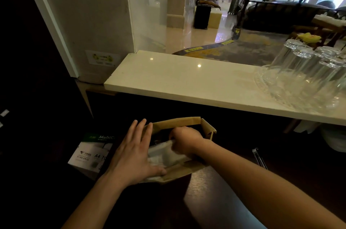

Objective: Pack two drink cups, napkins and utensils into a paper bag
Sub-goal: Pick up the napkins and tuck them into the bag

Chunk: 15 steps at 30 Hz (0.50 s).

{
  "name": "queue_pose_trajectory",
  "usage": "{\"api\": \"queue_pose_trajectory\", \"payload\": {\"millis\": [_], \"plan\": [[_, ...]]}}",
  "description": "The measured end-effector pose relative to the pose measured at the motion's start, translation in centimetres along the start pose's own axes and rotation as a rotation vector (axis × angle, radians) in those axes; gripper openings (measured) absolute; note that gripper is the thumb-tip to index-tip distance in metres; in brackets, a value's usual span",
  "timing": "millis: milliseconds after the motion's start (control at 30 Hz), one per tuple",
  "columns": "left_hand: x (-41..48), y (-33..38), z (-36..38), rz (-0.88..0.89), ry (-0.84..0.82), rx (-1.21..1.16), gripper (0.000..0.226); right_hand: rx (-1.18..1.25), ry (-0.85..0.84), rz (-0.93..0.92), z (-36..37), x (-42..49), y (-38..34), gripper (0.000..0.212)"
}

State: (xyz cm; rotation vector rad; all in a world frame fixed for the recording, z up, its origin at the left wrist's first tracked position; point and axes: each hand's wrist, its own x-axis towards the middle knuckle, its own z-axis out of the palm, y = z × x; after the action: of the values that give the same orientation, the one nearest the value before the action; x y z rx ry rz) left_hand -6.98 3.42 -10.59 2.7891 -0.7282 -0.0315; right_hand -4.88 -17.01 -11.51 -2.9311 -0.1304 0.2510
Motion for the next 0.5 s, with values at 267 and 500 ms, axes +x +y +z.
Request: {"api": "queue_pose_trajectory", "payload": {"millis": [267,500], "plan": [[-0.02,0.12,0.01,0.003,0.006,0.008,0.136,-0.114,0.033,-0.001,0.58,-0.20,0.37,0.016],[-0.09,0.23,-0.08,0.002,0.016,0.002,0.136,-0.133,-0.018,-0.008,0.12,-0.83,0.52,0.022]]}}
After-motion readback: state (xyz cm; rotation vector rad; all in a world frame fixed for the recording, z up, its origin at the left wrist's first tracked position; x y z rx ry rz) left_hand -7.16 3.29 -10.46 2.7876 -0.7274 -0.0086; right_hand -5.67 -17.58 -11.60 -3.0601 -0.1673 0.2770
